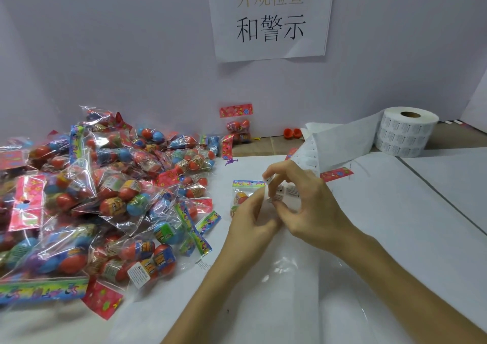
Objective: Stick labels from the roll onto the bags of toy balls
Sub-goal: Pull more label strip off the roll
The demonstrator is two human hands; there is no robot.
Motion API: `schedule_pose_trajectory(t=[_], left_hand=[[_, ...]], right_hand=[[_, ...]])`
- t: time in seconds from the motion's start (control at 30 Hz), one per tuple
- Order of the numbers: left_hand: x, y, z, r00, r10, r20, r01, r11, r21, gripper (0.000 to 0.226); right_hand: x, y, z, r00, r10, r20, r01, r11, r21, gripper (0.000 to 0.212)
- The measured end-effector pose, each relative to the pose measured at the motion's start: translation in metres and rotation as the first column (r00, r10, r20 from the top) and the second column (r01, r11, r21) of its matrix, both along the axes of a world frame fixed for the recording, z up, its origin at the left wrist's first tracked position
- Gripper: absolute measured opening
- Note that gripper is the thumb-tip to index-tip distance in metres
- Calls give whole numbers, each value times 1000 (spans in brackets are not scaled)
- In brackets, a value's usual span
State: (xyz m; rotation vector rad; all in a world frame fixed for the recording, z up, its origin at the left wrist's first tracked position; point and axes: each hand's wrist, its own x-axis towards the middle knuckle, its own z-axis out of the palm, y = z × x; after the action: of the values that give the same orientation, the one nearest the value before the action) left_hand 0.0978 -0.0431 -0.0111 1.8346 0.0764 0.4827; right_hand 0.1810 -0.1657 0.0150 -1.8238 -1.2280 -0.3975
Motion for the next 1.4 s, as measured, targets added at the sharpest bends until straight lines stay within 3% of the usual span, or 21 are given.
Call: schedule_pose_trajectory(t=[0.1,0.17,0.23,0.3,0.4,0.47,0.57,0.67,0.73,0.83,1.0,1.1,1.17,1.33,1.4], left_hand=[[1,2,-2,998,52,-44,-58,988,-143,37],[3,4,-2,993,84,-80,-98,977,-190,36],[3,5,-2,987,141,-73,-148,984,-95,30],[2,7,0,967,255,-3,-254,965,60,8],[0,19,-1,879,465,110,-477,852,216,17],[1,32,-3,807,588,48,-553,725,410,31],[1,40,-8,730,665,-157,-410,611,677,66],[5,36,-10,755,613,-232,-329,661,674,74],[6,32,-8,804,537,-256,-304,741,598,73],[3,28,-4,873,387,-296,-312,911,272,67],[3,30,3,892,344,-294,-382,921,-80,75],[3,34,5,921,253,-297,-371,803,-467,90],[3,38,7,959,164,-233,-281,673,-684,82],[1,41,9,993,-12,-120,-107,368,-924,66],[2,38,10,992,-67,-111,-84,313,-946,55]], right_hand=[[-3,-3,3,998,45,-45,-46,999,-14,59],[-6,-3,7,977,122,-175,-111,991,74,52],[-6,-4,13,918,238,-318,-167,957,236,46],[-2,-5,16,844,324,-427,-173,919,355,50],[7,-9,18,746,364,-557,-118,896,427,58],[11,-10,18,689,373,-622,-79,891,446,60],[14,-10,17,615,390,-685,-41,884,466,60],[15,-8,15,617,360,-700,-12,893,449,58],[15,-7,13,641,318,-699,2,909,416,62],[15,-4,10,643,266,-718,44,923,381,61],[13,-2,8,653,194,-732,97,937,336,60],[11,0,8,651,196,-733,104,934,342,62],[10,1,8,653,199,-731,114,928,354,64],[8,5,4,649,225,-727,135,906,402,69],[8,6,2,651,232,-723,140,899,414,71]])
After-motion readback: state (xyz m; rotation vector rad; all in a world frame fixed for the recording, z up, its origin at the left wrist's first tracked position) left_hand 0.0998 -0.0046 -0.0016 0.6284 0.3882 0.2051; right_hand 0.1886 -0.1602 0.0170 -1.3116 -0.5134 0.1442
